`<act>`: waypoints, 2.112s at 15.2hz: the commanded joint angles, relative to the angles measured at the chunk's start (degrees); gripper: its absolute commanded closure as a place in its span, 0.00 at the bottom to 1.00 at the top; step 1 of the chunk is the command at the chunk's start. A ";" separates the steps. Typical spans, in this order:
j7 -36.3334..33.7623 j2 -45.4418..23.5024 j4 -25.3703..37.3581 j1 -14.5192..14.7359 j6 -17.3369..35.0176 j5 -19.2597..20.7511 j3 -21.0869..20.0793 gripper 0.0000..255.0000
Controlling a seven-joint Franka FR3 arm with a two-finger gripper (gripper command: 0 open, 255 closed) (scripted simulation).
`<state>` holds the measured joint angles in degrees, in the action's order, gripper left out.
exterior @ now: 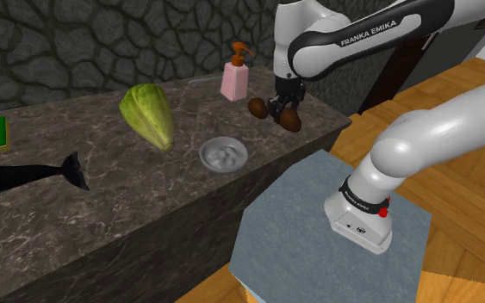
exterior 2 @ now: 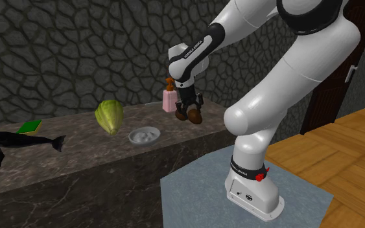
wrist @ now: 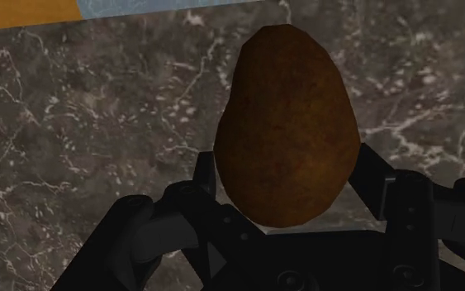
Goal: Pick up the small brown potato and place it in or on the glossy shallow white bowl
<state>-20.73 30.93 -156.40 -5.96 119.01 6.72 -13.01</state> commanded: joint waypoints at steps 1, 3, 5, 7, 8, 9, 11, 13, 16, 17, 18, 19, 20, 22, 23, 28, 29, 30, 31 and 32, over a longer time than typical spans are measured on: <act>0.64 1.08 0.96 0.04 -2.00 -0.12 0.34 1.00; 1.06 1.93 1.97 0.13 -3.81 -0.26 0.52 1.00; 1.47 2.70 3.03 0.20 -5.60 -0.38 0.70 1.00; 1.85 3.39 4.13 0.25 -7.36 -0.48 0.86 1.00; 2.03 3.70 4.70 0.27 -8.23 -0.52 0.94 1.00; 2.22 4.00 5.28 0.29 -9.08 -0.55 1.01 1.00; 2.57 4.54 6.47 0.31 -10.78 -0.60 1.16 1.00; 2.91 5.01 7.71 0.32 -12.45 -0.64 1.29 1.00; 0.10 3.42 9.33 1.58 -12.94 -2.19 -1.10 1.00; -1.30 2.52 10.23 2.15 -13.14 -2.90 -2.29 1.00; -2.71 1.55 11.19 2.68 -13.33 -3.55 -3.48 1.00; -4.13 0.52 12.21 3.18 -13.51 -4.15 -4.65 1.00; -5.54 -0.57 13.29 3.62 -13.69 -4.70 -5.81 1.00; -8.39 -2.92 15.64 4.40 -14.03 -5.59 -8.13 1.00; -9.83 -4.18 16.90 4.74 -14.21 -5.94 -9.28 1.00; -17.27 -11.32 24.08 5.99 -15.17 -6.56 -14.92 1.00; -18.82 -12.92 25.69 6.18 -15.41 -6.43 -16.03 1.00; -20.40 -14.58 27.36 6.36 -15.67 -6.22 -17.13 1.00; -22.01 -16.31 29.09 6.55 -15.95 -5.90 -18.22 1.00; -23.65 -18.11 30.88 6.76 -16.27 -5.49 -19.28 1.00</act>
<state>-42.32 14.69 -127.30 0.45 102.98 1.01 -30.94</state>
